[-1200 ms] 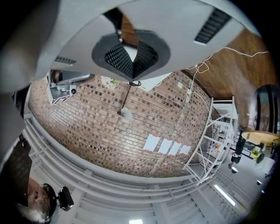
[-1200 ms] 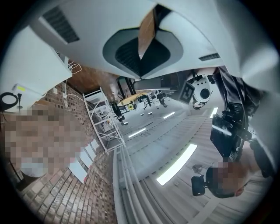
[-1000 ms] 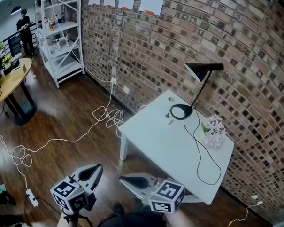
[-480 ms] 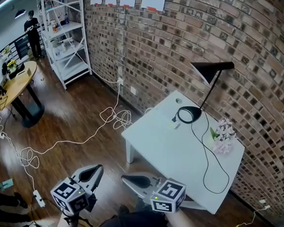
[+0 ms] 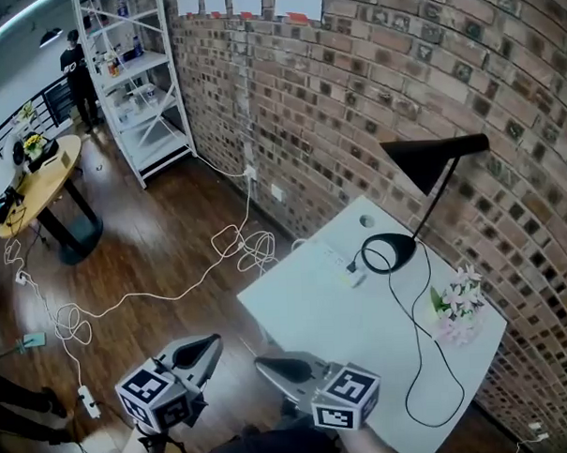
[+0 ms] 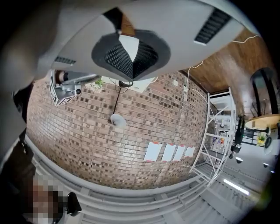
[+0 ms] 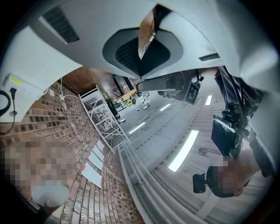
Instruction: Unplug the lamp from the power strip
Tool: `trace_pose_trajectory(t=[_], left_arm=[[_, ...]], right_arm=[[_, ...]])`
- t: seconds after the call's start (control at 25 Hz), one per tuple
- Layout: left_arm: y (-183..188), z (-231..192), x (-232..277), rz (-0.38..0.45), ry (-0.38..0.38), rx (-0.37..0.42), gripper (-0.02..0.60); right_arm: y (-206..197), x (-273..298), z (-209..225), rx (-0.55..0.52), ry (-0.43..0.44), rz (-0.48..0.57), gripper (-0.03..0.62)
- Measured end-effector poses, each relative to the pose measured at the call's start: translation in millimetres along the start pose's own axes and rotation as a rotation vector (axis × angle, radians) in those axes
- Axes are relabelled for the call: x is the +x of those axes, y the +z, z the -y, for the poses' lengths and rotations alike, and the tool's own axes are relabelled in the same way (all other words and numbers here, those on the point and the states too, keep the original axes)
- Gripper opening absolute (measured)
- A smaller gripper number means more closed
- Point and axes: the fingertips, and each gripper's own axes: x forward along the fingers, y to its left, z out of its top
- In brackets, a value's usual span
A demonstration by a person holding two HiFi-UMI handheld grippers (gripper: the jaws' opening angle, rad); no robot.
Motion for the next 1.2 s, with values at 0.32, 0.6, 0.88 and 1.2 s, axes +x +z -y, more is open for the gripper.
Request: trace_pose_trajectory(t=[0.32,0.6,0.88,1.2], left_arm=[[37,1,32,-0.012,0.076,-0.036,0.009],[50,2,59,-0.002,0.102,-0.034,0.009],[60,-5,79,0.012,0.119,-0.01,0.009],[70,-31,74,0.036,0.108,0.017,0.009]], right_arm=[[33,6,29,-0.035,0.115,-0.003,-0.012],[46,2,56,-0.048,0.156,-0.021,-0.012],[58,0,71,-0.049,0.165,0.003,-0.012],[68,33,66,-0.108,0.204,-0.008,-0.012]])
